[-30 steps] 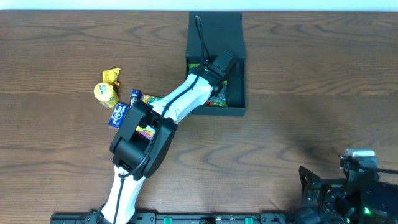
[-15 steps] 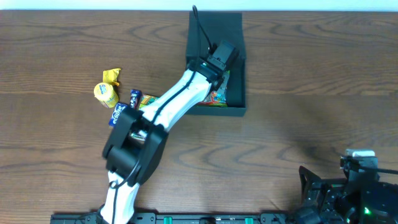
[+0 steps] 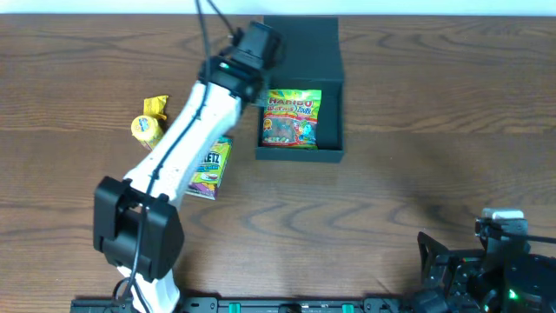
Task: Pack container
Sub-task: 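Move the left gripper down to the yellow Mentos tub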
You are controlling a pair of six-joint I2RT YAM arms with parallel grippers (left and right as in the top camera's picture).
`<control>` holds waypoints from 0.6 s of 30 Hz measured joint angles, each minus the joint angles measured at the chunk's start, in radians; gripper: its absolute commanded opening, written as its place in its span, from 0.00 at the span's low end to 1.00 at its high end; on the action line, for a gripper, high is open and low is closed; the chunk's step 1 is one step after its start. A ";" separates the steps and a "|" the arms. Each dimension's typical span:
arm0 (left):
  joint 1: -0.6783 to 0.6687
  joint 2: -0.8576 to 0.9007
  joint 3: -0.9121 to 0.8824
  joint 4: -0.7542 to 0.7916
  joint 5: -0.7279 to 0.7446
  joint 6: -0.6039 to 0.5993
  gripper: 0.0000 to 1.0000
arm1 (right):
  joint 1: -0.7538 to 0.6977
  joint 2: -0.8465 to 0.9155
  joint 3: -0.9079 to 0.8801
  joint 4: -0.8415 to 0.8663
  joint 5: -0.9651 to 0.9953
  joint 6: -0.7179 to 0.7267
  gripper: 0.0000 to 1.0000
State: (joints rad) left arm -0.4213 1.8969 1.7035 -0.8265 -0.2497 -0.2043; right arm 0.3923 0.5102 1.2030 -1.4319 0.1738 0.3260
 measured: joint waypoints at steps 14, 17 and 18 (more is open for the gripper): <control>0.180 0.000 0.000 -0.063 0.089 -0.001 0.06 | 0.000 0.000 0.000 0.000 0.000 0.000 0.99; 0.194 0.000 0.000 -0.068 0.112 -0.001 0.06 | 0.000 0.000 0.000 0.000 0.000 0.000 0.99; 0.195 0.000 0.000 -0.071 0.118 -0.001 0.06 | 0.000 0.000 0.000 0.000 0.000 0.000 0.99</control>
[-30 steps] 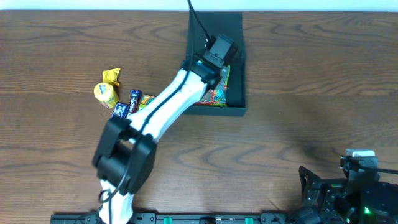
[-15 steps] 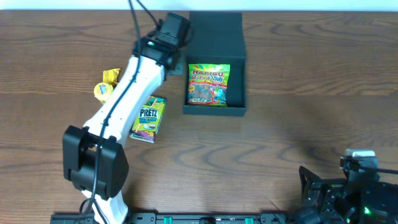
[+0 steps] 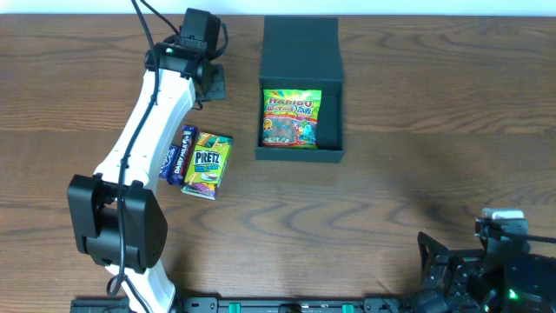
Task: Pack container
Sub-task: 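Move the left gripper down to the yellow Mentos tub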
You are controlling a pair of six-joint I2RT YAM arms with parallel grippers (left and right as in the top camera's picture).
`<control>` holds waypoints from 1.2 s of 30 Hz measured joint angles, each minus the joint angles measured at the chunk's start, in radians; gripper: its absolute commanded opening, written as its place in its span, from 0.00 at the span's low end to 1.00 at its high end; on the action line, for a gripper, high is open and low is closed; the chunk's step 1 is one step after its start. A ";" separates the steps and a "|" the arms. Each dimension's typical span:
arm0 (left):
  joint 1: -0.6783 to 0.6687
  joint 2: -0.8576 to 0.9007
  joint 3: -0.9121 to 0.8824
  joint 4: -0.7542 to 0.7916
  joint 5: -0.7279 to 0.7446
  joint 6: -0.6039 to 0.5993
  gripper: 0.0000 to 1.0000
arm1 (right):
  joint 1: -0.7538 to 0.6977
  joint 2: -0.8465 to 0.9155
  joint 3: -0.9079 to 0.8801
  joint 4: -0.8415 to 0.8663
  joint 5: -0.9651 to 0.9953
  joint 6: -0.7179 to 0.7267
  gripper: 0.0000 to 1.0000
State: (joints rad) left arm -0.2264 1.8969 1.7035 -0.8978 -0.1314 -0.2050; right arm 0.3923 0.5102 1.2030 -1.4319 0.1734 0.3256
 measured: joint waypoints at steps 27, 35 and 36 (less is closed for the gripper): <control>0.117 -0.450 -0.511 0.086 -0.010 -0.274 0.06 | 0.000 0.000 0.000 0.000 0.000 0.000 0.99; 0.125 -0.504 -0.784 0.230 -0.035 -0.485 0.06 | 0.000 0.000 0.000 0.000 0.000 0.000 0.99; 0.125 -0.504 -0.816 0.252 -0.047 -0.520 0.06 | 0.000 0.000 0.000 0.000 0.000 0.000 0.99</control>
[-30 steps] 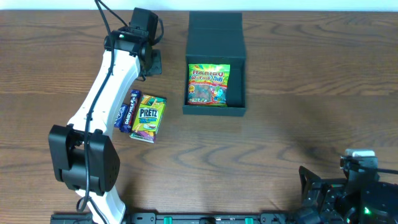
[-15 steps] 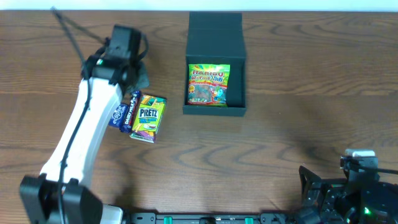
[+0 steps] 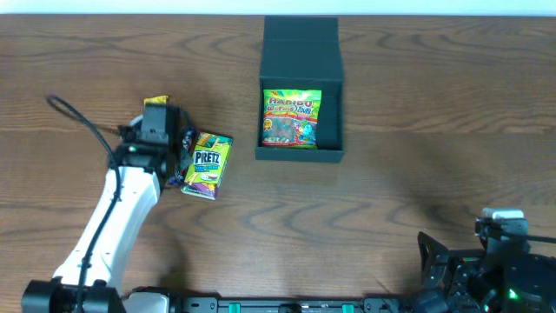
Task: Pack container
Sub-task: 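Move the left gripper down to the yellow Mentos tub, then grasp the yellow Mentos tub with the left gripper and lift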
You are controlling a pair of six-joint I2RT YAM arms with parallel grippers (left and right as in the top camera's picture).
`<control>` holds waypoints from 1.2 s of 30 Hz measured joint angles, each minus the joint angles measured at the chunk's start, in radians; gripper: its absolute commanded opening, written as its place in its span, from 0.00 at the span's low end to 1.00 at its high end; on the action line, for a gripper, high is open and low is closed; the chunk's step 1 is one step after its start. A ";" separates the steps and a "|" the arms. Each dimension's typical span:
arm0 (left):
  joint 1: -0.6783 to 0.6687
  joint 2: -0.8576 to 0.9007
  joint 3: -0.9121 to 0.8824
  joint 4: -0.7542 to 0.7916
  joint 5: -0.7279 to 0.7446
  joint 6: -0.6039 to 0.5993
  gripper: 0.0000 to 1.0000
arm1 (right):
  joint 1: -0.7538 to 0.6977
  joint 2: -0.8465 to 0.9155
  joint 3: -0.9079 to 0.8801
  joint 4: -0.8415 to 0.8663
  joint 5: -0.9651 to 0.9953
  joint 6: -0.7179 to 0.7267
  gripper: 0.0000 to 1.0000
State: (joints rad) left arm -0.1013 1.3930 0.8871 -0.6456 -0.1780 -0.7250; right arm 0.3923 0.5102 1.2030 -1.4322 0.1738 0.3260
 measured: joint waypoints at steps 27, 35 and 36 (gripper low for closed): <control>0.029 0.199 -0.189 0.687 -0.299 -0.050 0.95 | 0.000 0.000 0.000 0.000 0.000 0.000 0.99; 0.029 0.266 -0.189 0.753 -0.294 0.071 0.95 | 0.000 0.000 0.000 0.000 0.000 0.000 0.99; 0.029 0.270 -0.189 0.766 -0.297 0.080 0.95 | 0.000 0.000 0.000 0.000 0.000 0.000 0.99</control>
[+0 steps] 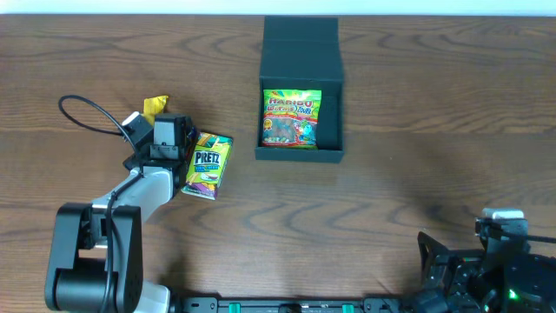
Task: Pack container
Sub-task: 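Grasp the yellow Mentos tub with the left gripper and lift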
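Note:
A dark green container (300, 52) stands open at the back middle, and a Haribo bag (292, 117) lies inside it. A Pretz box (207, 163) lies flat on the table to its left. My left gripper (163, 141) hangs right beside the Pretz box's left side, its head hiding its fingers and whatever lies under it. A yellow wrapper (156, 106) pokes out behind it. My right gripper (434, 261) rests folded at the front right corner, far from everything.
A black cable (87, 109) loops out to the left of the left wrist. The right arm's base (499, 261) fills the front right corner. The container's raised lid (300, 30) stands at its far side.
The left arm has drawn back and folded, with its wrist a little nearer the front, still over the snacks left of the Pretz box. The round yellow snack is now covered. The right arm is unchanged.
My left gripper was first at the container's left edge beside the Haribo bag. It then stood left of the container at the back. Later it was over the small snacks beside the Pretz box, where it remains. The Haribo bag stayed in the container.

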You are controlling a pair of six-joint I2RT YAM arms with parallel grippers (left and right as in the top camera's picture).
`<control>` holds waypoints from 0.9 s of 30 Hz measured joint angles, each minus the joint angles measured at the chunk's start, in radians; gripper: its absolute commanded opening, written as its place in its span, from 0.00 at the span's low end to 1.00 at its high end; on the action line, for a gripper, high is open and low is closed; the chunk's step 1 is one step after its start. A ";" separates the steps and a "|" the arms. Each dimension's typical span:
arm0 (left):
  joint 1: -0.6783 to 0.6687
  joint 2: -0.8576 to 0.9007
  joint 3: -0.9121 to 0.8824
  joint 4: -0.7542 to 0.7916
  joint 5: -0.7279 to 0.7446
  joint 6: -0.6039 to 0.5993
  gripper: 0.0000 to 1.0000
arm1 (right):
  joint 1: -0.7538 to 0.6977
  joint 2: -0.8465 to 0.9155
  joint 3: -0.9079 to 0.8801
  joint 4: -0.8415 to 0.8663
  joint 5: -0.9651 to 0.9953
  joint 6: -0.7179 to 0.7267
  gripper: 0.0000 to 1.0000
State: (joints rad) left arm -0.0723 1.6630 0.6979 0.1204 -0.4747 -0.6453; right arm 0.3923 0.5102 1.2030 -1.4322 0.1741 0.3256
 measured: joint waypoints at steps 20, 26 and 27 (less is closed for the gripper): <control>0.030 0.084 0.000 0.192 0.051 0.236 0.47 | 0.000 0.000 0.000 0.000 0.000 0.000 0.99; 0.030 0.084 0.000 0.203 0.077 0.294 0.22 | 0.000 0.000 0.000 0.000 0.000 0.000 0.99; 0.030 0.084 0.000 0.203 0.078 0.301 0.18 | 0.000 0.000 0.000 0.000 0.000 0.000 0.99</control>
State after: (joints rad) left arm -0.0425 1.7470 0.6979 0.3233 -0.3965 -0.3447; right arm 0.3923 0.5102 1.2030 -1.4322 0.1741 0.3260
